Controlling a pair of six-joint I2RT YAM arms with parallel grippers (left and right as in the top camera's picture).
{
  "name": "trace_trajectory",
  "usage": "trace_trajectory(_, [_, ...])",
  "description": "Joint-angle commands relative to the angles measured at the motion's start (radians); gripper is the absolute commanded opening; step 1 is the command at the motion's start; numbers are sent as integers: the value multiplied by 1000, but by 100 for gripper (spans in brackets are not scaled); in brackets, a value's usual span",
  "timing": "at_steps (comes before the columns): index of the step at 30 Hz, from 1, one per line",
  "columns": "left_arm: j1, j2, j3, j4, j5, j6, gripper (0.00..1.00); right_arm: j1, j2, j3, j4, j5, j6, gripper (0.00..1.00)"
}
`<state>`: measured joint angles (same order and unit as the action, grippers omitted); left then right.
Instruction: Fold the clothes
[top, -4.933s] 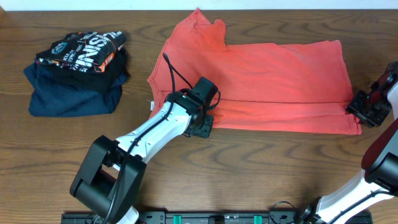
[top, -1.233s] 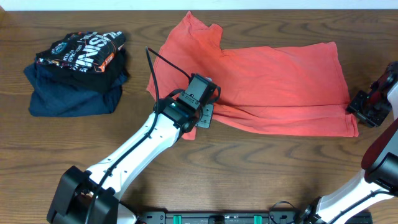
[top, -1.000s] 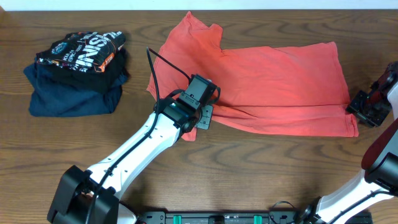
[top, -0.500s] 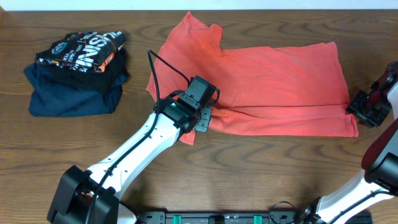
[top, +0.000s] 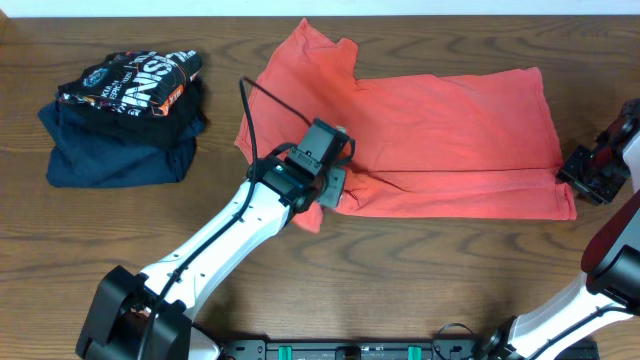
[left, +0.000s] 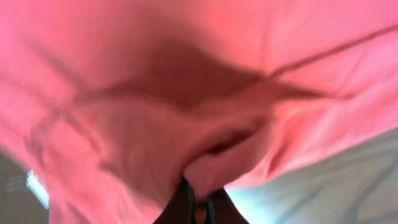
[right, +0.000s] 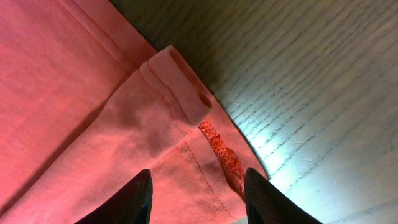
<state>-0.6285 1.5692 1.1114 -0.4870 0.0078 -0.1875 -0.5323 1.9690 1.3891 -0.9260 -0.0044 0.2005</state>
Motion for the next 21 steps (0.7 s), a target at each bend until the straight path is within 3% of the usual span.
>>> trace_trajectory(1, [5, 7, 30, 106, -2, 84, 6, 7, 9, -6, -4, 8, -8, 46])
trace_trajectory(5, [15, 8, 30, 219, -30, 90, 6, 7, 9, -6, -5, 8, -8, 46])
trace_trajectory(16, [50, 27, 30, 295, -31, 90, 9, 7, 9, -6, -5, 8, -8, 46])
trace_trajectory(19, [50, 57, 30, 274, -30, 90, 54, 7, 9, -6, -5, 8, -8, 46])
trace_trajectory(21, [50, 74, 30, 239, -31, 90, 73, 7, 9, -6, -5, 8, -8, 46])
